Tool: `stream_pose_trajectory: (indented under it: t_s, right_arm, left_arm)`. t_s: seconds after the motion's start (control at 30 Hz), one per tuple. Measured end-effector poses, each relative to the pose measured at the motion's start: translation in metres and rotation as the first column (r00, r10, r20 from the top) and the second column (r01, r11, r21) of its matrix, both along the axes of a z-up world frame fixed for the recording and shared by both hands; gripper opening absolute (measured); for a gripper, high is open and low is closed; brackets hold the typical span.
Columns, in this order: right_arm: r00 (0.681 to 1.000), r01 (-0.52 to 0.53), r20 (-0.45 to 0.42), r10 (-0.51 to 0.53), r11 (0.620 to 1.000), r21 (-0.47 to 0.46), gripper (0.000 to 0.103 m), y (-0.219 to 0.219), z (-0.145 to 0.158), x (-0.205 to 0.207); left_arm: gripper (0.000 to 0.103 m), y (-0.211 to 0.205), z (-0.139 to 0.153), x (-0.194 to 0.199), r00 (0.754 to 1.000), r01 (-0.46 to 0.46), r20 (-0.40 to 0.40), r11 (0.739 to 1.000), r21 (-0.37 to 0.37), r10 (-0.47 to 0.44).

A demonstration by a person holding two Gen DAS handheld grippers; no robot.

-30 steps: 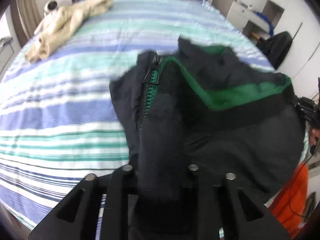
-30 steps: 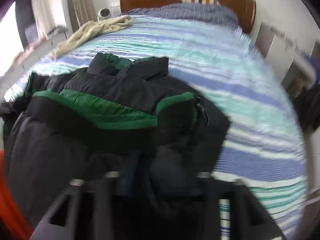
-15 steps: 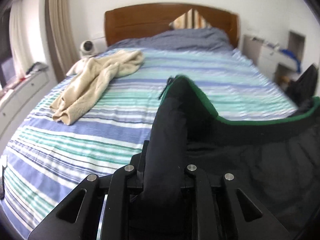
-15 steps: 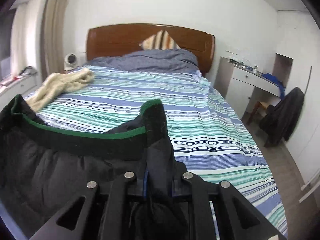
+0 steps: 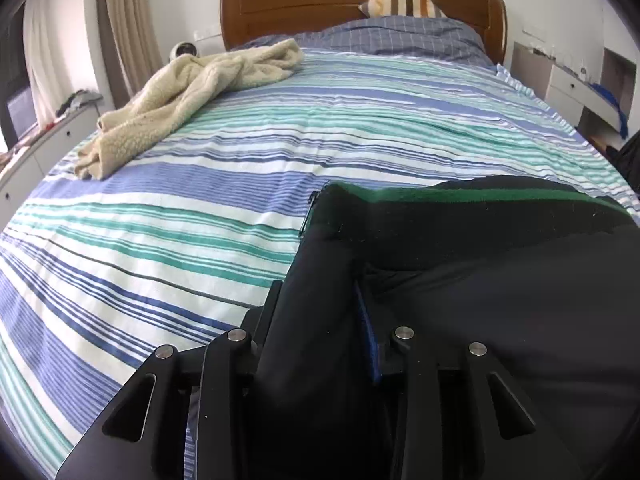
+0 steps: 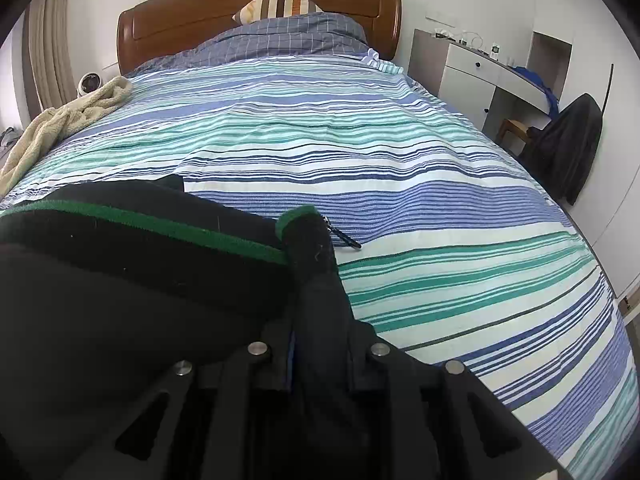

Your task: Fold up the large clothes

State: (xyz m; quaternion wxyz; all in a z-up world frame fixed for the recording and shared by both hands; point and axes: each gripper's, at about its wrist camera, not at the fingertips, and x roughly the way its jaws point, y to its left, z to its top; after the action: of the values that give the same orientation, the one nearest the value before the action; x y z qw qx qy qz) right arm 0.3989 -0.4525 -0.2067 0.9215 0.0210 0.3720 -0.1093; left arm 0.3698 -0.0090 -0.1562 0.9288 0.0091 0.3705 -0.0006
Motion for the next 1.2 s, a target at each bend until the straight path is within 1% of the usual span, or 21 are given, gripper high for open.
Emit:
stream_pose_trajectory:
  t_s: [0.17, 0.3, 0.4, 0.43, 0.47, 0.53, 0.57, 0.6, 0.63, 0.67, 0.7, 0.73, 0.77, 0.83, 0.9, 0.97, 1.0, 1.03, 1.1, 1.13, 1.2]
  right_arm:
    - [1.0, 0.001, 0.01, -0.001, 1.0, 0.01, 0.019, 0.001, -0.002, -0.007]
    - [1.0, 0.0, 0.007, 0.0, 1.0, 0.02, 0.019, 0.0, -0.001, -0.006]
    - [1.0, -0.007, 0.005, 0.006, 0.999, 0.051, 0.019, -0.004, 0.0, -0.006]
    - [1.0, -0.015, 0.004, 0.015, 0.997, 0.078, 0.02, -0.008, 0.002, -0.006]
    - [1.0, -0.024, 0.002, 0.024, 0.994, 0.107, 0.02, -0.012, 0.003, -0.007]
    - [0.998, -0.053, -0.029, 0.059, 0.981, 0.187, 0.021, -0.025, 0.013, -0.006]
    - [0.997, -0.062, -0.039, 0.071, 0.976, 0.209, 0.027, -0.029, 0.019, -0.007]
    - [0.997, -0.068, -0.029, 0.076, 0.974, 0.218, 0.029, -0.033, 0.031, -0.012]
    - [0.997, -0.069, -0.001, 0.071, 0.978, 0.197, 0.029, -0.032, 0.046, -0.02]
    - [0.997, -0.077, 0.023, 0.074, 0.981, 0.176, 0.03, -0.027, 0.059, -0.027]
    - [0.993, -0.115, 0.059, 0.106, 0.977, 0.178, 0.032, -0.017, 0.078, -0.033]
    - [0.987, -0.154, 0.073, 0.142, 0.967, 0.203, 0.032, -0.008, 0.087, -0.036]
    - [0.978, -0.208, 0.081, 0.194, 0.949, 0.238, 0.032, 0.005, 0.096, -0.036]
    - [0.949, -0.316, 0.079, 0.306, 0.907, 0.278, 0.032, 0.044, 0.105, -0.03]
    - [0.928, -0.368, 0.058, 0.367, 0.889, 0.273, 0.031, 0.078, 0.099, -0.017]
    - [0.932, -0.354, 0.009, 0.363, 0.903, 0.241, 0.031, 0.096, 0.081, -0.003]
    - [0.935, -0.335, -0.035, 0.354, 0.909, 0.248, 0.031, 0.1, 0.064, 0.007]
    - [0.937, -0.316, -0.059, 0.344, 0.908, 0.275, 0.03, 0.098, 0.048, 0.014]
    - [0.942, -0.294, -0.045, 0.332, 0.885, 0.36, 0.029, 0.087, 0.031, 0.019]
    - [0.943, -0.286, -0.041, 0.33, 0.868, 0.405, 0.029, 0.082, 0.024, 0.021]
    - [0.944, -0.277, -0.038, 0.328, 0.848, 0.451, 0.027, 0.076, 0.013, 0.023]
  left_arm:
    - [0.036, 0.003, -0.004, 0.001, 1.0, -0.001, -0.009, 0.999, -0.032, 0.0]
    - [0.037, 0.0, -0.003, 0.006, 1.0, -0.003, -0.027, 1.0, -0.018, 0.003]
    - [0.045, -0.002, 0.0, 0.008, 0.999, -0.013, -0.051, 1.0, 0.017, 0.013]
    - [0.05, -0.003, 0.006, 0.008, 0.997, -0.013, -0.075, 0.999, 0.041, 0.017]
    - [0.053, -0.004, 0.011, 0.008, 0.995, -0.007, -0.096, 0.998, 0.059, 0.012]
    - [0.053, -0.005, 0.027, 0.001, 0.993, 0.023, -0.116, 0.996, 0.084, -0.013]
    - [0.055, -0.005, 0.045, -0.009, 0.996, 0.042, -0.087, 0.996, 0.074, -0.035]
    - [0.059, -0.006, 0.061, -0.019, 0.997, 0.059, -0.047, 0.997, 0.057, -0.056]
    - [0.071, -0.008, 0.074, -0.027, 0.997, 0.074, -0.011, 0.996, 0.039, -0.074]
    - [0.08, -0.015, 0.09, -0.035, 0.994, 0.102, 0.037, 0.995, 0.014, -0.102]
    - [0.082, -0.023, 0.099, -0.039, 0.99, 0.13, 0.061, 0.992, -0.003, -0.129]
    - [0.084, -0.04, 0.108, -0.04, 0.981, 0.181, 0.069, 0.983, -0.021, -0.179]
    - [0.084, -0.055, 0.111, -0.038, 0.974, 0.221, 0.058, 0.975, -0.029, -0.219]
    - [0.084, -0.091, 0.105, -0.029, 0.957, 0.291, 0.018, 0.956, -0.028, -0.291]
    - [0.084, -0.116, 0.088, -0.015, 0.954, 0.299, -0.039, 0.954, 0.0, -0.298]
    - [0.083, -0.135, 0.055, 0.003, 0.949, 0.285, -0.138, 0.959, -0.004, -0.283]
    - [0.083, -0.138, 0.038, 0.009, 0.948, 0.272, -0.171, 0.962, -0.006, -0.269]
    - [0.086, -0.136, 0.03, 0.011, 0.951, 0.26, -0.171, 0.965, -0.017, -0.259]
    - [0.086, -0.129, 0.016, 0.014, 0.955, 0.244, -0.16, 0.968, -0.068, -0.251]
    - [0.087, -0.127, 0.012, 0.015, 0.954, 0.244, -0.161, 0.967, -0.075, -0.254]
    - [0.087, -0.128, 0.005, 0.015, 0.956, 0.244, -0.15, 0.968, -0.06, -0.251]
